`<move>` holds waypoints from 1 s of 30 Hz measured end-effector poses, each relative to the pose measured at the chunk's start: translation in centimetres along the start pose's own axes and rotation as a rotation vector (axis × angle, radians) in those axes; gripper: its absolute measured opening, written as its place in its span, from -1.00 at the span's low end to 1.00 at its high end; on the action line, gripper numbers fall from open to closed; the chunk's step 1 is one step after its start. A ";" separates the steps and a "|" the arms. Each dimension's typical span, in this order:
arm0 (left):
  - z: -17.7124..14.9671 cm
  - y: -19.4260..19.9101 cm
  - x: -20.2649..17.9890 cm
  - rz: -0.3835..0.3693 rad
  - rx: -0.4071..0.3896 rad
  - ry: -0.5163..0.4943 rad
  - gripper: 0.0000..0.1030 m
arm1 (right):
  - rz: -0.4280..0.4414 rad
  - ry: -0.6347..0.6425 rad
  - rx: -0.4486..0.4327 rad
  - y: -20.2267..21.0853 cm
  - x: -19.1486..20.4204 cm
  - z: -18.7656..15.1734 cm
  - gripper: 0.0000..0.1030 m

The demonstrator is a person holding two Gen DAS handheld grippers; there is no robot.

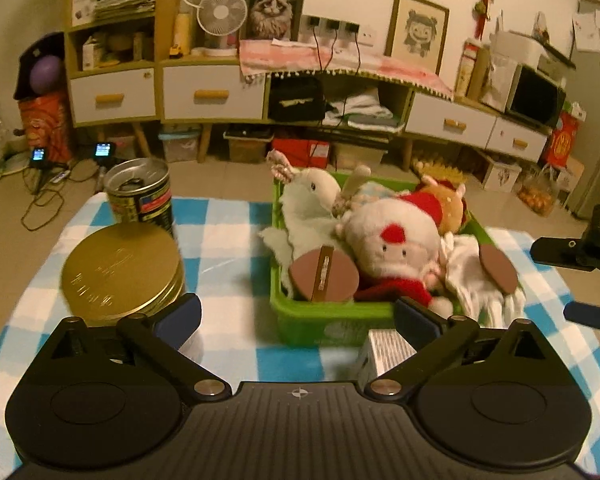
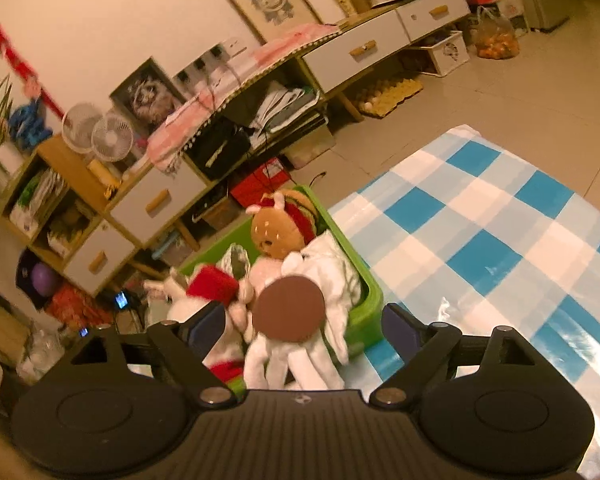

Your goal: Organize soft objects

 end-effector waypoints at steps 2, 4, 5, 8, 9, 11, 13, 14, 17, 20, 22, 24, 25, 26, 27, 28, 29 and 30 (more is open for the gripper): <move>-0.5 0.7 0.2 0.009 0.019 -0.003 0.90 | -0.006 0.041 0.020 0.5 0.3 -0.7 0.04; -1.1 1.3 0.4 0.020 0.037 0.000 0.90 | -0.011 0.071 0.042 0.9 0.6 -1.4 0.04; -1.4 1.6 0.6 0.024 0.047 0.001 0.90 | -0.012 0.082 0.054 1.1 0.6 -1.8 0.04; -2.2 2.1 0.7 0.051 0.079 -0.017 0.90 | -0.030 0.106 0.099 1.7 0.5 -2.9 0.04; -2.5 2.4 0.7 0.060 0.084 -0.029 0.90 | -0.036 0.116 0.112 2.0 0.5 -3.2 0.04; -3.0 3.1 0.7 0.072 0.082 -0.052 0.90 | -0.040 0.139 0.129 2.7 0.6 -3.9 0.04; -3.4 3.8 0.6 0.085 0.081 -0.079 0.90 | -0.031 0.171 0.138 3.5 1.0 -4.6 0.04; -3.7 4.2 0.5 0.087 0.080 -0.094 0.90 | -0.025 0.191 0.142 3.9 1.3 -5.0 0.04; -4.5 5.0 0.7 0.111 0.090 -0.114 0.90 | -0.010 0.259 0.145 5.1 2.3 -6.2 0.04; -5.7 5.6 0.9 0.110 0.122 -0.118 0.90 | -0.007 0.317 0.141 6.3 3.0 -7.3 0.04; -6.7 5.8 1.1 0.111 0.154 -0.121 0.90 | -0.003 0.343 0.143 6.9 3.3 -8.0 0.04; -7.5 6.0 1.4 0.109 0.179 -0.113 0.90 | -0.007 0.358 0.145 7.3 3.3 -8.7 0.04; -7.9 6.1 1.6 0.113 0.193 -0.105 0.90 | -0.010 0.367 0.147 7.5 3.3 -9.0 0.04; -8.2 6.2 1.8 0.116 0.203 -0.099 0.90 | -0.013 0.375 0.151 7.6 3.3 -9.3 0.04; -8.4 6.3 2.0 0.121 0.211 -0.093 0.90 | -0.017 0.384 0.154 7.7 3.3 -9.6 0.04; -8.5 6.5 2.2 0.127 0.216 -0.086 0.90 | -0.020 0.392 0.156 7.8 3.3 -9.9 0.04; -8.6 6.6 2.3 0.131 0.220 -0.078 0.90 | -0.022 0.401 0.159 7.9 3.2 -10.1 0.04; -8.7 6.8 2.4 0.135 0.225 -0.071 0.90 | -0.025 0.409 0.162 7.9 3.2 -10.4 0.04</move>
Point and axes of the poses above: each gripper's, at about its wrist camera, not at the fingertips, and y roughly against the way its jaws point, x to its left, z to its top, the point moved 6 cm from there along -y, roughly the way its jaws point, and after that the axes turned 14 degrees about y, right-handed, at the moved point
